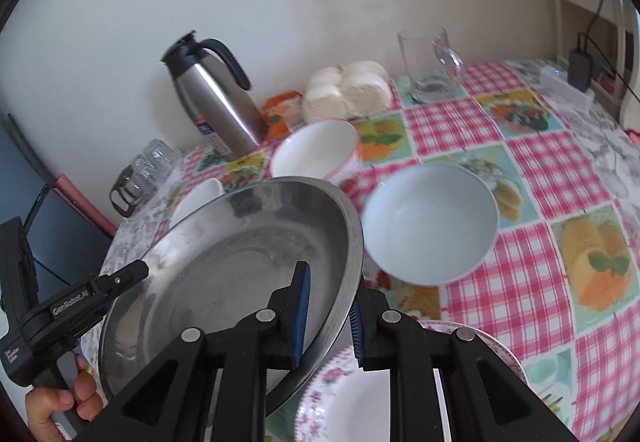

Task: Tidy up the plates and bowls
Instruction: 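Carry the steel basin aside, lower it and open both tools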

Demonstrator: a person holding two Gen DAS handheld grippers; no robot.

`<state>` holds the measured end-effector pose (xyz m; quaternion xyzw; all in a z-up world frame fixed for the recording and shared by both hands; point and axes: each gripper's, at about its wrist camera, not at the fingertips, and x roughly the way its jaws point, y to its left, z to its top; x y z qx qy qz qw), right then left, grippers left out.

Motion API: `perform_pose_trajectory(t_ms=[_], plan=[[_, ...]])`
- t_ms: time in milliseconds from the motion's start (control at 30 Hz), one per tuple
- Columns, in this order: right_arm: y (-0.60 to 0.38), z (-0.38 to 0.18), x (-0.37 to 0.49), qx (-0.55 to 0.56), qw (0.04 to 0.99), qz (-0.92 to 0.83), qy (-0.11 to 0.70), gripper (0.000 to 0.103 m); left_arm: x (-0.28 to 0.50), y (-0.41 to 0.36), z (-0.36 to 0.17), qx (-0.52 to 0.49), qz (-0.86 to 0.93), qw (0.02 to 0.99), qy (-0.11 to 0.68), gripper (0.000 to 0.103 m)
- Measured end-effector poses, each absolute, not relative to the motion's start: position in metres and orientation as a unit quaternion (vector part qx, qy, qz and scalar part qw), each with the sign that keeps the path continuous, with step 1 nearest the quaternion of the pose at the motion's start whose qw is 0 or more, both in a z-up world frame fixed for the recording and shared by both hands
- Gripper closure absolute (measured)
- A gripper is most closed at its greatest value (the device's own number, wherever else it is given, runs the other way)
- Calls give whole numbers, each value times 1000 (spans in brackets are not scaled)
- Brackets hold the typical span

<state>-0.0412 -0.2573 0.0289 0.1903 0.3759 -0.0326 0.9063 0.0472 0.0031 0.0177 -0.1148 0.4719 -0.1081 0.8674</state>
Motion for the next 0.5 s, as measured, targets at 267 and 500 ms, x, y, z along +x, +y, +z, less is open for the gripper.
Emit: perform_pose_trajectory(t_ms=[267,500], plan=[[-256,12,-32,176,896,-42,406,82,54,4,-8,-115,-92,837,527,71],[-246,1,-27,148,893,-43,422,82,61,4,-25,-113,-82,821,554,71]])
